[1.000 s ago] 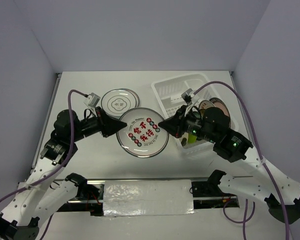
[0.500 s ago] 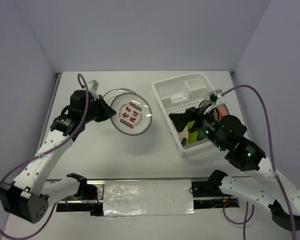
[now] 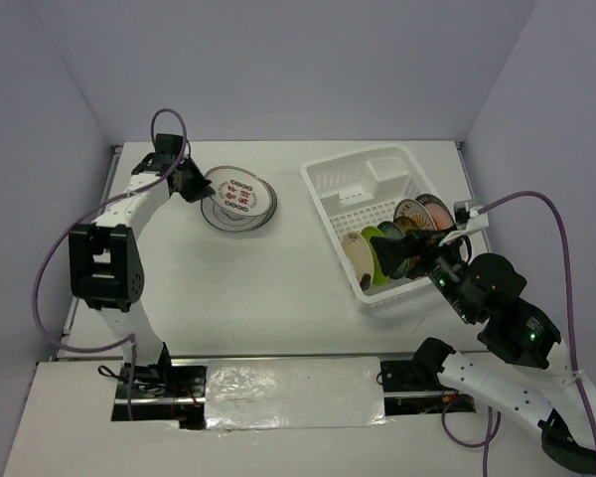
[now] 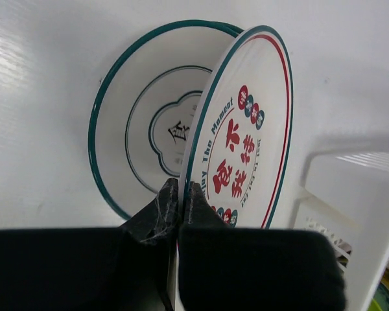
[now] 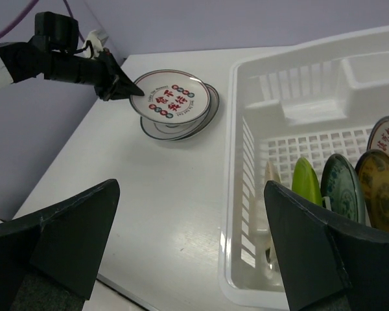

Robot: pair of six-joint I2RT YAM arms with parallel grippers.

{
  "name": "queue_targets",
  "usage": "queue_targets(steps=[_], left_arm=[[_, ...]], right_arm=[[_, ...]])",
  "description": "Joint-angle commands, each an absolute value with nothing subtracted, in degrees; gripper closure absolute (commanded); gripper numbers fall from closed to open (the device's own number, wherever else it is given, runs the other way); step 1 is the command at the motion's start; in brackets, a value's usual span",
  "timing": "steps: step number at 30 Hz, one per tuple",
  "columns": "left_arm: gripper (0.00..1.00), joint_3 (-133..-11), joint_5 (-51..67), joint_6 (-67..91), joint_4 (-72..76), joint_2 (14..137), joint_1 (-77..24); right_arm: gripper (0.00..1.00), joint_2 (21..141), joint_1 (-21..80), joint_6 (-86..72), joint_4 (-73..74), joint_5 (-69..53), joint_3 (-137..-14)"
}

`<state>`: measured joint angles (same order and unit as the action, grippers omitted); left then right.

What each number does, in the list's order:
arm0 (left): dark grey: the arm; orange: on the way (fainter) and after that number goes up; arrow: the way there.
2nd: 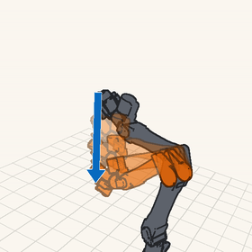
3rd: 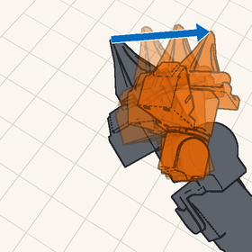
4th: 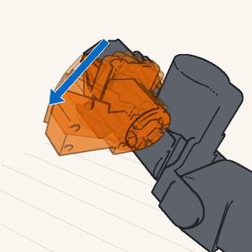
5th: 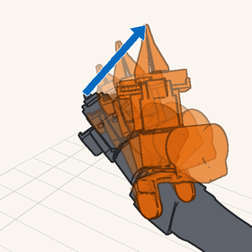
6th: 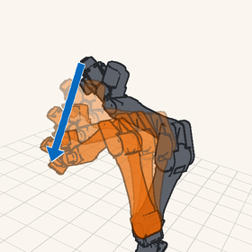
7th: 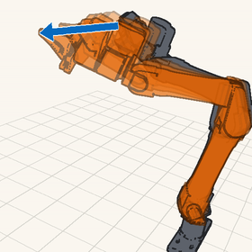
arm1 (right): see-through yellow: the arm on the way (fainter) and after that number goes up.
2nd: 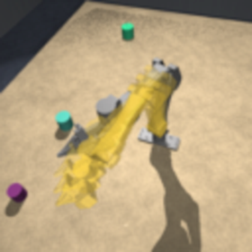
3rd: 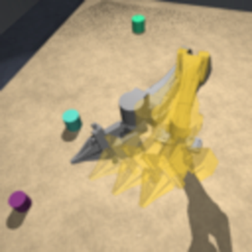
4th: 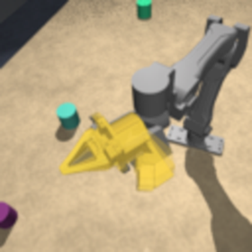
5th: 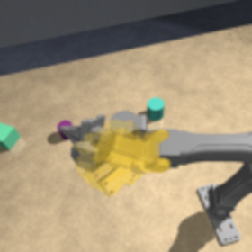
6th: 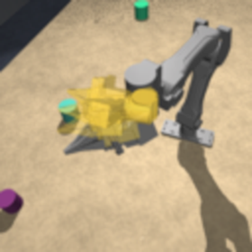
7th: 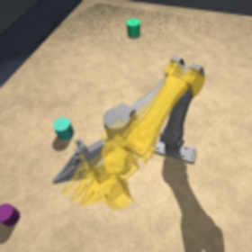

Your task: Unload the plates from the dish rack

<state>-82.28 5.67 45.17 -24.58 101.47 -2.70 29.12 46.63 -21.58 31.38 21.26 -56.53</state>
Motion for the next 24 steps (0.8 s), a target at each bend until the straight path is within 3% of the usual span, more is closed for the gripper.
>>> queue_targets(steps=[1, 13, 20, 24], left_arm=[[0.93, -86.74, 8.88, 46.58, -22.94, 104.76, -2.55], [0.65, -78.14, 4.13, 47.46, -21.1, 103.36, -2.29], [0.85, -73.83, 4.92, 48.86, -18.46, 99.94, -0.71], [0.86, -71.64, 5.1, 49.48, -17.49, 97.47, -0.18]], right_arm=[[0.0, 28.74, 46.41, -20.13, 33.84, 23.2, -56.69], [0.0, 30.23, 46.41, -18.28, 32.26, 20.83, -55.02], [0.0, 30.76, 46.41, -18.28, 32.17, 20.3, -54.23], [0.0, 30.67, 46.49, -18.19, 32.17, 20.22, -53.79]])
